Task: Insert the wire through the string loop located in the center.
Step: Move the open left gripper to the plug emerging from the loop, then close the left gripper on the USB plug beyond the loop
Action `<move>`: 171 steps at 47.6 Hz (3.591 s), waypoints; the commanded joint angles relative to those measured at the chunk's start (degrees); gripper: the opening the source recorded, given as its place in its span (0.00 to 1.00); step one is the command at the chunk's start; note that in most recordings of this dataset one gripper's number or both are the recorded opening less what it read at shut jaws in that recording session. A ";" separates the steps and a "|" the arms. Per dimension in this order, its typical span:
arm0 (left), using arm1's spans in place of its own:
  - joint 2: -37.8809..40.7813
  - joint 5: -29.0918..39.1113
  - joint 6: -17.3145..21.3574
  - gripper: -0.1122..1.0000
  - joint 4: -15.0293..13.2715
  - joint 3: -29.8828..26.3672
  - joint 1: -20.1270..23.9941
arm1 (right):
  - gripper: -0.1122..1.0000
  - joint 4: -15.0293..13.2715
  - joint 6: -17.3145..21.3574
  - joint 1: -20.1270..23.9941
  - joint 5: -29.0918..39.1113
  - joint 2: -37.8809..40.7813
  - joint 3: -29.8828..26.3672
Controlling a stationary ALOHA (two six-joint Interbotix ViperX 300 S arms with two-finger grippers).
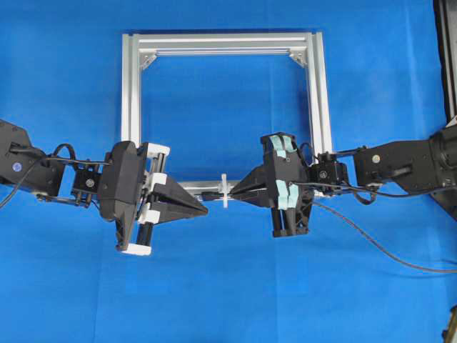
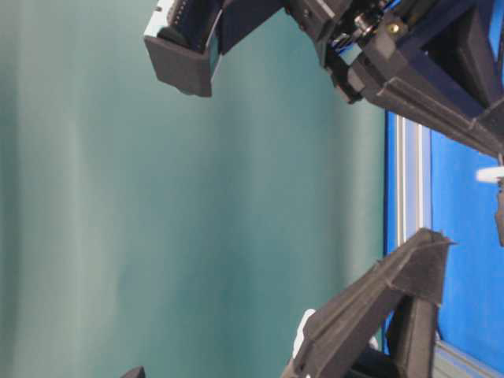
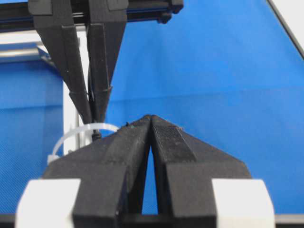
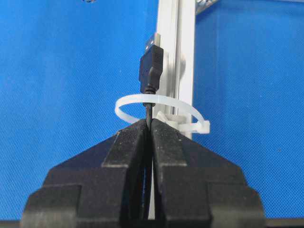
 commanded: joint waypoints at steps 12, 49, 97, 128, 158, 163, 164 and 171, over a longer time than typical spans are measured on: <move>-0.53 0.35 -0.79 0.65 0.00 -1.14 0.62 | 0.08 0.00 -0.09 -0.09 -0.62 -0.62 -0.62; -0.53 1.76 -0.79 0.93 0.00 -1.32 1.14 | 0.08 -0.09 -0.18 -0.09 -0.53 -0.62 -0.53; 6.86 2.64 -0.97 0.92 0.00 -3.25 3.34 | 0.08 -0.09 -0.18 0.00 -0.53 -0.53 -0.53; 6.86 2.90 -0.97 0.92 0.00 -3.25 3.34 | 0.08 -0.09 -0.18 -0.09 -0.35 -0.62 -0.53; 6.94 2.90 -1.05 0.90 0.00 -3.43 2.81 | 0.08 -0.09 -0.18 -0.09 -0.35 -0.53 -0.53; 6.86 2.99 -1.05 0.83 -0.09 -3.60 2.81 | 0.08 -0.26 -0.18 0.00 -0.35 -0.62 -0.53; 6.94 2.99 -1.14 0.80 -0.09 -3.69 2.90 | 0.08 -0.26 -0.18 -0.09 -0.35 -0.62 -0.53; 7.03 3.08 -1.14 0.42 -0.26 -4.39 2.81 | 0.08 -0.26 -0.18 0.00 -0.35 -0.62 -0.53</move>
